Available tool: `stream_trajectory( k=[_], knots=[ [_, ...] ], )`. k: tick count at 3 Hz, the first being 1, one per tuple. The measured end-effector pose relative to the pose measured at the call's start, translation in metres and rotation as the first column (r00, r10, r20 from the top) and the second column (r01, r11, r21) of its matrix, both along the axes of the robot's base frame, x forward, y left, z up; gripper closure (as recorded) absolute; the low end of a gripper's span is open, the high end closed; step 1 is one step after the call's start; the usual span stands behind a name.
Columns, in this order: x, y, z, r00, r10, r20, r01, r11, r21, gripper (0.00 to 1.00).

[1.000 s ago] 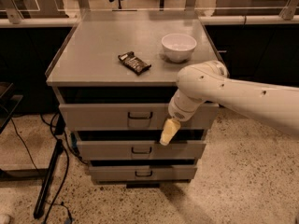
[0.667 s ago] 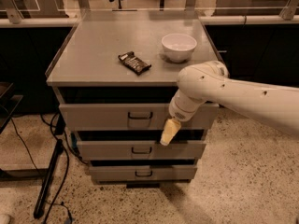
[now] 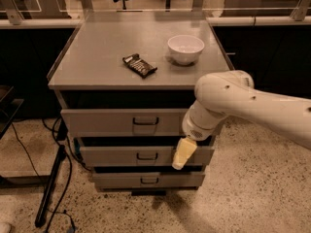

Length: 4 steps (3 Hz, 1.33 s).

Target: Open top drawer

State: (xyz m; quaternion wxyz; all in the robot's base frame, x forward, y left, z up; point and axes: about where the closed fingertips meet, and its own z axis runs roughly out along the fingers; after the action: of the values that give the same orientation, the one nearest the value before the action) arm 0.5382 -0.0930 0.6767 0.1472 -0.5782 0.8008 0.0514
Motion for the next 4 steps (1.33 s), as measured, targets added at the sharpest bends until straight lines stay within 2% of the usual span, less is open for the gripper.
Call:
stream_trajectory(
  k=[1, 2, 4],
  knots=[
    [-0.002, -0.001, 0.001, 1.0, -0.003, -0.002, 0.003, 1.0, 0.006, 0.0],
    [0.012, 0.0, 0.006, 0.9996, -0.01, 0.026, 0.01, 1.0, 0.012, 0.0],
    [0.064, -0.005, 0.01, 0.9956, -0.041, 0.084, 0.042, 0.999, -0.001, 0.0]
  ],
)
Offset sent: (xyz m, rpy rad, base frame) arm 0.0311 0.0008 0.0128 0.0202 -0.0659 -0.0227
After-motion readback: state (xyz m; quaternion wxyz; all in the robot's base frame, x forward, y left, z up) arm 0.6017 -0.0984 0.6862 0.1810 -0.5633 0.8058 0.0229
